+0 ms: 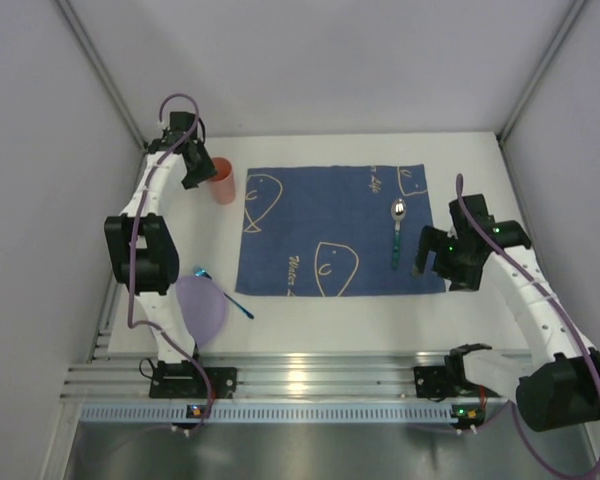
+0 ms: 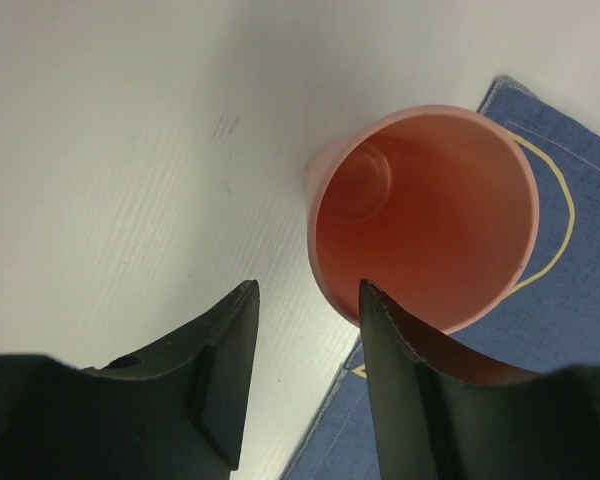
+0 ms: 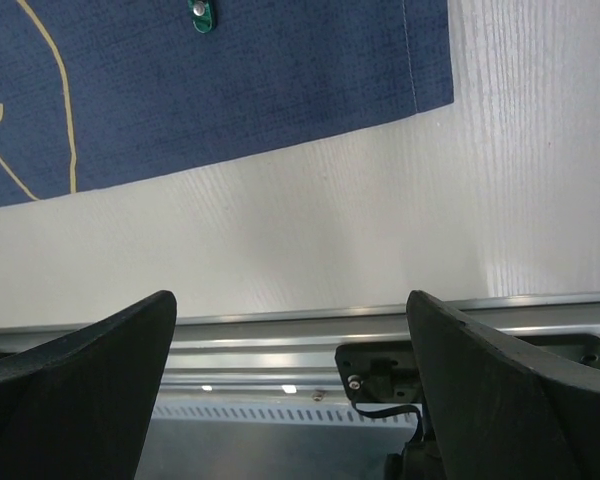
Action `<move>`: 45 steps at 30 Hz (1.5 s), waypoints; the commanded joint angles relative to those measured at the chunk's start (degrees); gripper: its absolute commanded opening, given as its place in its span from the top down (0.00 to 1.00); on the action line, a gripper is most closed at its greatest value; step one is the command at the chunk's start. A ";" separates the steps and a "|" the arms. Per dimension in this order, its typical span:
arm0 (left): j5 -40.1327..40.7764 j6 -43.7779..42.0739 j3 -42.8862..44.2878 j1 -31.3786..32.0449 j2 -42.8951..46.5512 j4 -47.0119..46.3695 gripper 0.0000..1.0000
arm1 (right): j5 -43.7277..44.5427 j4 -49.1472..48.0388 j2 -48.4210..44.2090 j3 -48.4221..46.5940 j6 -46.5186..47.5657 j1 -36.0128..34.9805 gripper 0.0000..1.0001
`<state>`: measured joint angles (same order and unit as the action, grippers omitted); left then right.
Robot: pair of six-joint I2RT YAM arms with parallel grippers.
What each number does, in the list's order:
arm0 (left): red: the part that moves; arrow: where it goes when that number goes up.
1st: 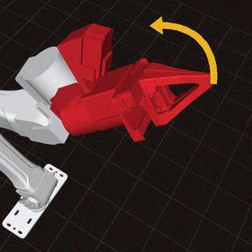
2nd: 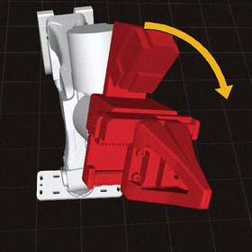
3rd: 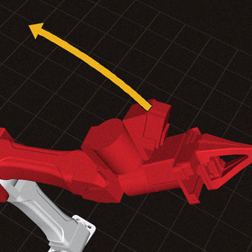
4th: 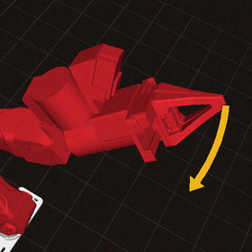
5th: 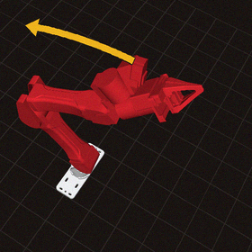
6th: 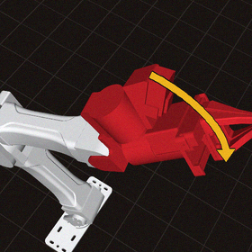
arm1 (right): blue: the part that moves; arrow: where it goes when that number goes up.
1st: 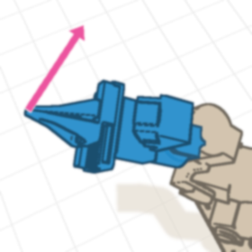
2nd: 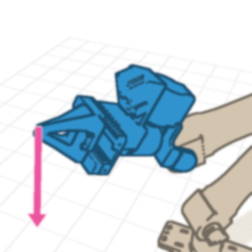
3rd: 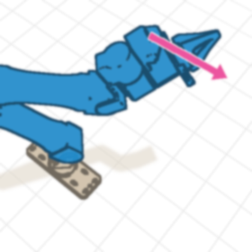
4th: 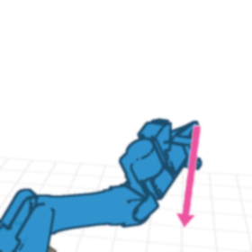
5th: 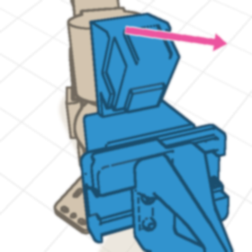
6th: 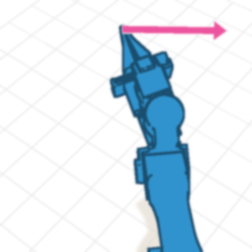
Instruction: Set the dinner table for one person
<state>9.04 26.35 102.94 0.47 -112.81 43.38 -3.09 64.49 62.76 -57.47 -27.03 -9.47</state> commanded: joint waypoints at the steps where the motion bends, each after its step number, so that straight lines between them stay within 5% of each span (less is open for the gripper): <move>1: 0.10 -0.95 2.71 -0.12 -2.14 -2.51 0.51 | -0.24 -2.88 1.22 -2.82 0.31 0.77 0.00; 9: -5.34 -0.68 7.01 -0.03 -6.46 -2.60 0.92 | -1.92 -4.99 7.01 -6.33 0.83 0.77 0.00; 12: -7.36 -1.12 9.29 0.49 -4.70 -2.16 1.00 | -2.88 -5.86 9.38 -9.14 1.27 0.51 0.00; 17: -12.29 -4.10 13.07 4.97 -2.41 -0.75 1.00 | -8.76 -8.24 14.92 -17.65 2.33 -2.11 0.00; 27: -3.59 -8.59 13.52 28.33 0.40 2.24 1.00 | -14.57 -3.85 34.00 -50.16 1.01 -9.25 0.00; 36: -1.31 -7.71 17.37 38.80 -1.00 3.90 1.00 | -13.00 -5.78 37.96 -49.50 -1.89 -11.00 0.00; 41: -0.60 -6.84 19.58 40.49 -0.57 4.53 1.00 | -6.50 -6.39 37.87 -44.13 -2.68 -12.32 0.17; 43: -1.30 -5.96 20.02 40.66 -0.13 4.26 0.99 | -3.68 -6.39 38.05 -42.99 -2.33 -12.93 0.33; 45: -1.74 -5.61 19.67 41.10 0.66 3.82 0.96 | -1.84 -6.39 38.66 -42.81 -2.33 -13.20 0.74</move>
<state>7.03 19.64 120.57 41.30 -116.20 48.51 -11.35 58.24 101.08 -100.55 -29.58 -21.78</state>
